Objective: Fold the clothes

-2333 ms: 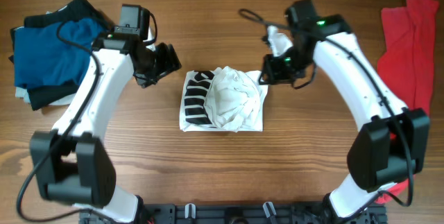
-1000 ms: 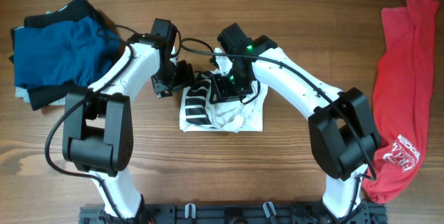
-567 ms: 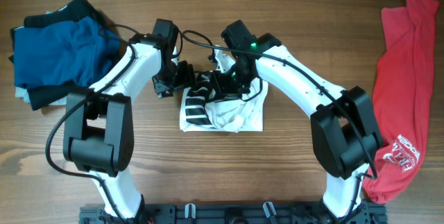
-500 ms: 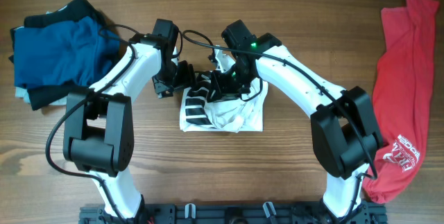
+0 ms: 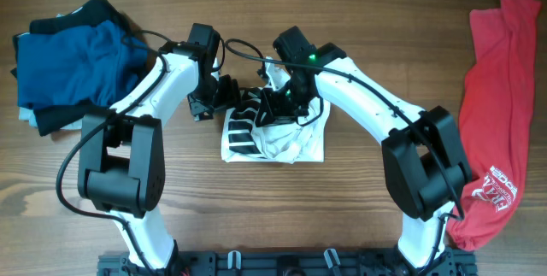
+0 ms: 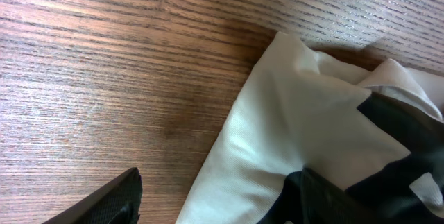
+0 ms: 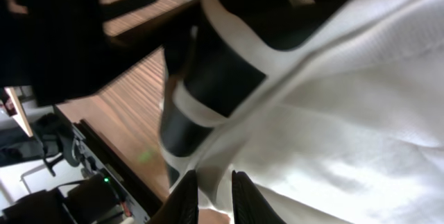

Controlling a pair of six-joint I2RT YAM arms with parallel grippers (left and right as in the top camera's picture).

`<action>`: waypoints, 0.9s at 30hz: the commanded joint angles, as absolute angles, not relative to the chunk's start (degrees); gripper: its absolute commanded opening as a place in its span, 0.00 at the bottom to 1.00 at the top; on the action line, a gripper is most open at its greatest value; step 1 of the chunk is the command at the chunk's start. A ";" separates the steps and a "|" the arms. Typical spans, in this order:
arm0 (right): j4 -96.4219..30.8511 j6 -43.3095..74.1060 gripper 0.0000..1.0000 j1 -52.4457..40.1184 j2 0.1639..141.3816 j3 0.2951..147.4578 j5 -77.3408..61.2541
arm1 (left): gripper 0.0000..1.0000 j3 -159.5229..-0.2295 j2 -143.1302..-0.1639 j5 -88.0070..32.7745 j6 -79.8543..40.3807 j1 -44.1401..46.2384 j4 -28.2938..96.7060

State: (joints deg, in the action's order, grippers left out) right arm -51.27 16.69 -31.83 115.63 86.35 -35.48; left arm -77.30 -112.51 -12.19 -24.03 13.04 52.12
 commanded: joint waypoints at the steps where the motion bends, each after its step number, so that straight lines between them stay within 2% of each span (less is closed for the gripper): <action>1: -49.98 17.12 0.17 -32.03 116.81 84.23 -34.39 | 0.72 -76.86 -113.27 -11.90 -22.87 13.41 52.36; 5: -49.80 17.08 0.16 -32.29 116.81 84.23 -34.35 | 0.72 -76.86 -113.27 -11.90 -22.87 13.41 52.36; 6: -49.74 17.10 0.05 -32.29 116.81 84.23 -34.35 | 0.72 -76.86 -113.27 -11.90 -22.87 13.41 52.36; 13: -51.79 17.19 0.04 -30.72 116.40 84.29 -30.59 | 0.72 -76.86 -113.27 -11.90 -22.87 13.41 52.40; 24: -61.21 14.50 0.04 -17.56 111.39 84.27 -19.88 | 0.72 -76.86 -113.27 -11.92 -22.87 13.41 52.42; 27: -61.04 10.55 0.04 -16.95 111.42 84.29 -24.56 | 0.72 -76.86 -113.27 -11.90 -22.87 13.41 52.86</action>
State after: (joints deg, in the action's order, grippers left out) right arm -60.90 15.70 -17.04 112.64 84.73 -22.70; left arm -77.30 -112.51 -12.19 -24.03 13.04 52.38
